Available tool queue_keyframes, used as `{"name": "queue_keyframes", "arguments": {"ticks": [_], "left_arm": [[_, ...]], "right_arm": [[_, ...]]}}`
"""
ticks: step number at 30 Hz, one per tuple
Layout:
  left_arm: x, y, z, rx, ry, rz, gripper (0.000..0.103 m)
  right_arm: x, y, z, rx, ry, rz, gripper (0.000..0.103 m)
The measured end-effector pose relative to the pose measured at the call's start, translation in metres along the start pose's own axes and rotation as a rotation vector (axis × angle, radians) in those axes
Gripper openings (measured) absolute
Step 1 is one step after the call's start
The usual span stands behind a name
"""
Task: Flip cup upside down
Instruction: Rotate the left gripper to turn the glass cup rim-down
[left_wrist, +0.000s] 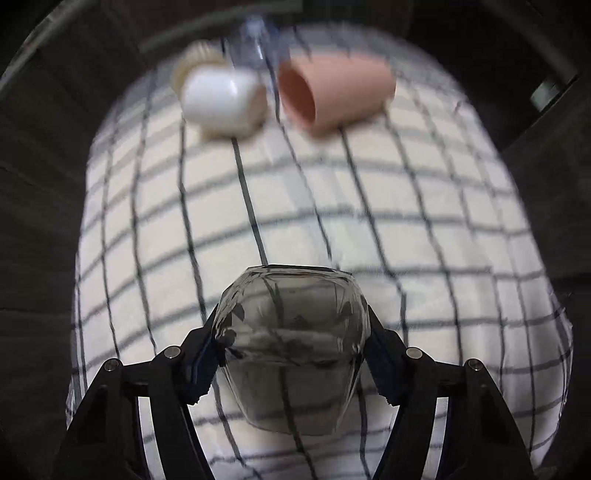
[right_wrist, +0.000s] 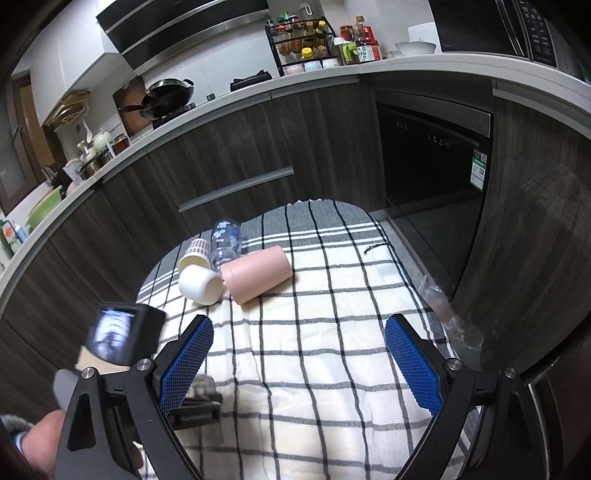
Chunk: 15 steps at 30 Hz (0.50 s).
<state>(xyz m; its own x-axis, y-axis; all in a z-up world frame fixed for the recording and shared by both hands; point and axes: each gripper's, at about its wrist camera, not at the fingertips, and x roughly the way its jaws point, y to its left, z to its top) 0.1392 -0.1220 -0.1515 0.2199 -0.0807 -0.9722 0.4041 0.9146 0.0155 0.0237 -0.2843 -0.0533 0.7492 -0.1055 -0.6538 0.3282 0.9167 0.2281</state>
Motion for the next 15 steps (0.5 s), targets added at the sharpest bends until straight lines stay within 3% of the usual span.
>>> {"name": "queue_keyframes", "arguments": {"ticks": [5, 9, 12, 15], "left_arm": [[-0.013, 0.021, -0.012, -0.096, -0.248, -0.014, 0.068], [-0.013, 0.020, -0.023, -0.156, -0.398, 0.001, 0.068], [-0.016, 0.018, -0.043, -0.166, -0.557, 0.062, 0.068], [-0.009, 0.013, -0.052, -0.143, -0.629, 0.098, 0.068]], "right_arm": [[-0.008, 0.007, -0.005, -0.026, -0.020, -0.009, 0.094], [-0.011, 0.014, -0.010, -0.067, -0.031, -0.035, 0.094], [-0.012, 0.017, -0.015, -0.093, -0.038, -0.052, 0.094], [-0.010, 0.019, -0.021, -0.110, -0.037, -0.068, 0.094]]}}
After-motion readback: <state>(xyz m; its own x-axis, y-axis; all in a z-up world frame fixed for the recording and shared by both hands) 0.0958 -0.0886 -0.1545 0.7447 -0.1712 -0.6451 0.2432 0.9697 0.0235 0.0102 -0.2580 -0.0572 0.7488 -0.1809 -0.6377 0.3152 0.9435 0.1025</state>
